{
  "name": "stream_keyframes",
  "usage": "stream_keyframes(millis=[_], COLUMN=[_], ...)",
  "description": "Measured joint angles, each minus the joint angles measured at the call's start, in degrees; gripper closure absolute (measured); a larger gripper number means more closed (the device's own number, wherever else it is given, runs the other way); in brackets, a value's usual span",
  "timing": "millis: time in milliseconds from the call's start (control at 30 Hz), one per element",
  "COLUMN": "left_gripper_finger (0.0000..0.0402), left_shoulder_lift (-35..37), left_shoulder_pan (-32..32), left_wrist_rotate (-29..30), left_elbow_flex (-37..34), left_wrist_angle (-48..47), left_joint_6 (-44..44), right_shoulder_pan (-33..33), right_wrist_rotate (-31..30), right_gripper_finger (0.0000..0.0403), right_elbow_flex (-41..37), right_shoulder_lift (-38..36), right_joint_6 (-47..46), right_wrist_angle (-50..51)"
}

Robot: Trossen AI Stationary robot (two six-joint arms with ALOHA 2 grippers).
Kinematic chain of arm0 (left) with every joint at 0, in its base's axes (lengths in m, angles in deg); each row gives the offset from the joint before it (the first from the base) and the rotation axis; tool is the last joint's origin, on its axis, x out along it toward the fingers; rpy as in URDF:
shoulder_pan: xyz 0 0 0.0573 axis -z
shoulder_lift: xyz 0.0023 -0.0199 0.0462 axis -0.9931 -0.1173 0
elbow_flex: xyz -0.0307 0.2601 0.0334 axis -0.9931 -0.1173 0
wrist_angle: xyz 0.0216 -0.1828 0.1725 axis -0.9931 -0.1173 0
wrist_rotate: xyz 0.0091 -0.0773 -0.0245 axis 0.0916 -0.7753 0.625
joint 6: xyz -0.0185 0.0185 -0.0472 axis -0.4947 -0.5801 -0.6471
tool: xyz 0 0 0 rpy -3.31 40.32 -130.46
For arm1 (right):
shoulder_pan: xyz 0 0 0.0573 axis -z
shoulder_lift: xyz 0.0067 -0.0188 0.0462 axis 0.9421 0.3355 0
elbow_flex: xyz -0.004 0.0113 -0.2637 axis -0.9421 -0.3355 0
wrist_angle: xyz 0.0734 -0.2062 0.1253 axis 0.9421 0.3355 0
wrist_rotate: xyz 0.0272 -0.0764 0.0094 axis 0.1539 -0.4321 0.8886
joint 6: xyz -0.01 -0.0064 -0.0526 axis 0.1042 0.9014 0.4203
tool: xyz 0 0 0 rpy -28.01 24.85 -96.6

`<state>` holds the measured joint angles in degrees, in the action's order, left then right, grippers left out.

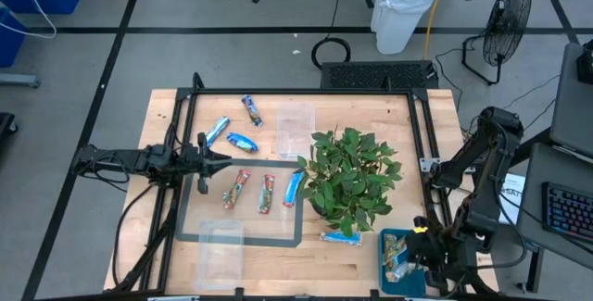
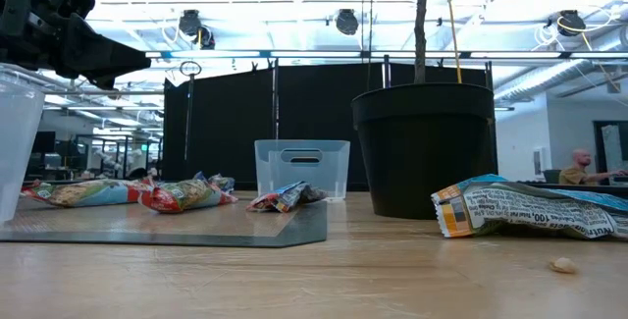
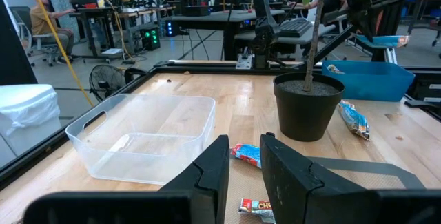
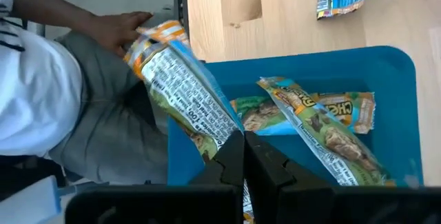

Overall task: Pick and place Granola Bars by type
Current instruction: Put the green granola bar into the blue bin

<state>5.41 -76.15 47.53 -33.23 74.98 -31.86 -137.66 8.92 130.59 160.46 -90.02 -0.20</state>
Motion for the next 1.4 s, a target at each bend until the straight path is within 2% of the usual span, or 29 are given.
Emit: stream_keyframes(millis=[467,733,1400], left_gripper_finger=[0.0314,0.0314,0.0314], left_shoulder_lift=[0.02,0.02,0.00], left_shoulder_pan=[0.00,-0.02,-0.02], left_wrist_rotate=[0.00,0.00,0.00], left_elbow_flex=[0.00,0.02,0.01], left_wrist_angle=[-0.02,0.00,-0.01], left_joint_6=[0.00,-0.02,-0.01], right_shoulder_pan=[-1.02,-0.59,-0.61], right_wrist_rotate=[-0.47,-0.02,1.24], right_gripper_finger=[0.0403,0.0403,0.0403], right_elbow_flex=[-1.81,-9.76,-16.11], right_shoulder_lift=[-0.04,-0.04,-0.04], right_joint_6=[0.93,-1.75,-1.88], right_wrist_angle=[-1.01,-11.70,-18.90])
